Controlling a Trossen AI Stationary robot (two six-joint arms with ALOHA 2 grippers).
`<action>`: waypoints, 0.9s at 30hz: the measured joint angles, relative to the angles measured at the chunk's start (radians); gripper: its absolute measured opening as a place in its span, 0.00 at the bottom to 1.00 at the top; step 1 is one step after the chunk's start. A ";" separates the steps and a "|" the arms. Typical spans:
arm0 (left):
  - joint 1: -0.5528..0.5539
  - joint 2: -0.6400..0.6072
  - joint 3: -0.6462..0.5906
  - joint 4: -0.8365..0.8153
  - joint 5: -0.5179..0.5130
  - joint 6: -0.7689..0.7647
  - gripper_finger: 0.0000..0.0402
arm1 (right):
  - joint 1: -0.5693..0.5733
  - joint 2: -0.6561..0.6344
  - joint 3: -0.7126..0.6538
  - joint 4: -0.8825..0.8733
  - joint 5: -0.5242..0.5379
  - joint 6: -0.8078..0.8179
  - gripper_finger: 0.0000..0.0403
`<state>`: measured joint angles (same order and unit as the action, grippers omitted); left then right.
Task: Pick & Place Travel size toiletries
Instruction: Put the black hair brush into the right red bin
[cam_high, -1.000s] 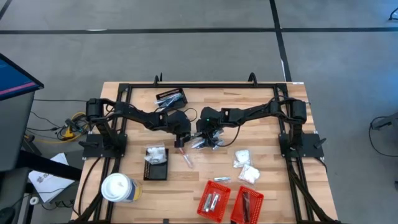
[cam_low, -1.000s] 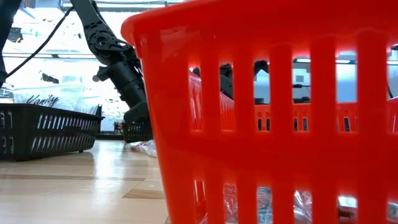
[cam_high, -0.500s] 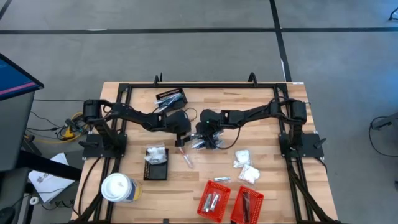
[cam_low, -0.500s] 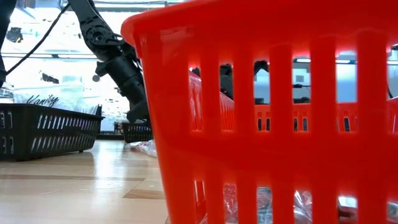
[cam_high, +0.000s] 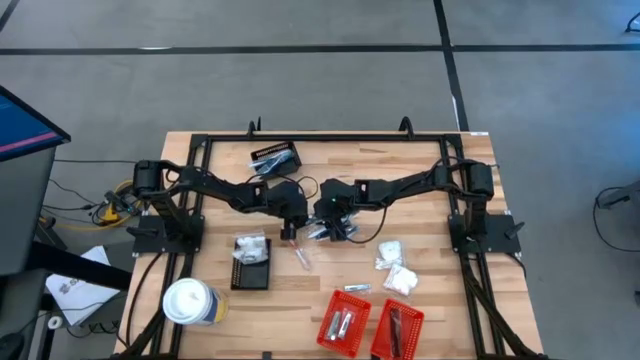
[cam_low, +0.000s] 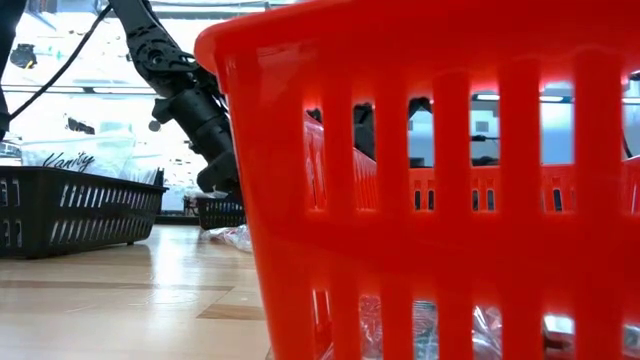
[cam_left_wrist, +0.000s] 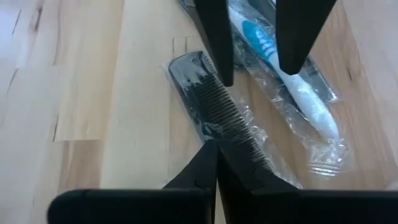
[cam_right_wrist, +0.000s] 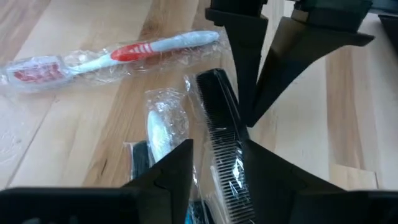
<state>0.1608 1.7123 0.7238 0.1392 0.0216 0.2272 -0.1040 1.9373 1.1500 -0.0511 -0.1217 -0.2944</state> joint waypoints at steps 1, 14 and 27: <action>0.000 0.000 0.000 0.001 0.003 0.000 0.00 | 0.000 0.000 0.000 0.000 0.000 0.004 0.35; 0.000 -0.001 0.000 0.003 0.004 -0.005 0.00 | 0.006 0.000 0.000 -0.002 0.023 0.006 0.62; 0.026 0.030 0.000 0.007 -0.007 -0.022 0.00 | 0.012 0.080 0.024 0.001 0.020 -0.010 0.58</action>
<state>0.1868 1.7424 0.7238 0.1459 0.0143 0.2051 -0.0923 2.0174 1.1736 -0.0501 -0.1021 -0.3040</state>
